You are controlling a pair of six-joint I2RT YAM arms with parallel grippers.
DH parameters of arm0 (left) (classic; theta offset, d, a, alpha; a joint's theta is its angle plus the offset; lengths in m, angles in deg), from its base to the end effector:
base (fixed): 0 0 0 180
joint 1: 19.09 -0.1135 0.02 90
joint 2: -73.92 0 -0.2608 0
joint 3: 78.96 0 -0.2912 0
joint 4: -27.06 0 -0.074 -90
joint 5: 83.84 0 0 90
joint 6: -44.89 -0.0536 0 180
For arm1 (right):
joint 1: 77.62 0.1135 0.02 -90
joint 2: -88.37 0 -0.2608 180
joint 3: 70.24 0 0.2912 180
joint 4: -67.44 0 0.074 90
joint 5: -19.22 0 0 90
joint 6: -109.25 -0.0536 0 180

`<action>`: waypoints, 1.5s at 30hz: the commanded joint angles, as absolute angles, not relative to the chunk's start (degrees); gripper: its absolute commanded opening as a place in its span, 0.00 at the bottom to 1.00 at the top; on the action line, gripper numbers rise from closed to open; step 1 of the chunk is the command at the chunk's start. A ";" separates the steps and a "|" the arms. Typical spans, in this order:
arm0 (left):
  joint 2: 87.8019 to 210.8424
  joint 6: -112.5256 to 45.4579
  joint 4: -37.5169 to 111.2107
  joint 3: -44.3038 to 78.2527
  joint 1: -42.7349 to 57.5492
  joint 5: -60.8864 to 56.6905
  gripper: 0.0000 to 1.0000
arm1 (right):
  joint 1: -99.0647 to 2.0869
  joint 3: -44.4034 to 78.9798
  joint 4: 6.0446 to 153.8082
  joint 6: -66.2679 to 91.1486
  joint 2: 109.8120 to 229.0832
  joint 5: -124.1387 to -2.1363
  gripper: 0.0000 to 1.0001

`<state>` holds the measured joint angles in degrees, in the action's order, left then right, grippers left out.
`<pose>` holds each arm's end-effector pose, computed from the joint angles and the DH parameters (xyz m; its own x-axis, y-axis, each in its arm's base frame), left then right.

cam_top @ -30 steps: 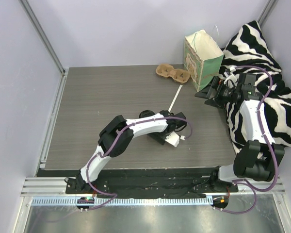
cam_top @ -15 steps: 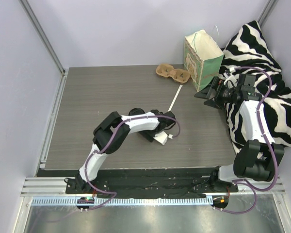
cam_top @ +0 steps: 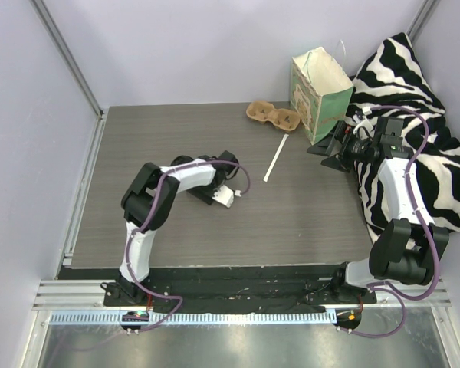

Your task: Pack the takeout coffee

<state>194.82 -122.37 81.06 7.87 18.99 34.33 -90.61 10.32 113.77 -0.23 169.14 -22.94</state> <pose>0.3534 -0.2448 0.0818 0.3064 0.8523 0.4240 0.8679 -0.4331 0.2433 0.3451 -0.0388 0.2900 -0.7822 0.4101 -0.4690 -0.0903 0.6702 0.7366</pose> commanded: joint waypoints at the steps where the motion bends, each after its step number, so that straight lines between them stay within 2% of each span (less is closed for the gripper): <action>1: 195.12 -130.89 77.01 10.66 12.38 34.82 0.67 | -90.80 10.38 111.68 -0.87 169.14 -21.91 1.00; 21: 199.42 -160.85 63.48 10.48 -11.88 30.34 0.67 | -90.80 10.21 111.23 -0.96 170.98 -22.35 1.00; 28: 203.90 -167.01 60.13 4.69 -17.24 28.93 0.67 | -90.80 10.03 111.15 -0.61 171.60 -22.35 1.00; 36: 206.02 -169.30 58.46 0.02 -18.83 24.19 0.69 | -90.80 10.30 110.88 -0.61 172.39 -21.39 1.00; 41: 200.14 -170.10 59.34 5.02 -17.16 17.70 0.70 | -90.71 10.39 110.62 -0.26 171.60 -20.59 1.00; 45: 193.63 -164.92 64.15 7.93 -12.69 12.33 0.70 | -90.27 10.30 110.18 0.09 170.63 -19.98 1.00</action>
<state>198.38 -158.80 57.52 4.22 -17.20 20.56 -90.59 10.06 112.32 -0.56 172.53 -21.83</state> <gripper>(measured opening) 0.697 0.996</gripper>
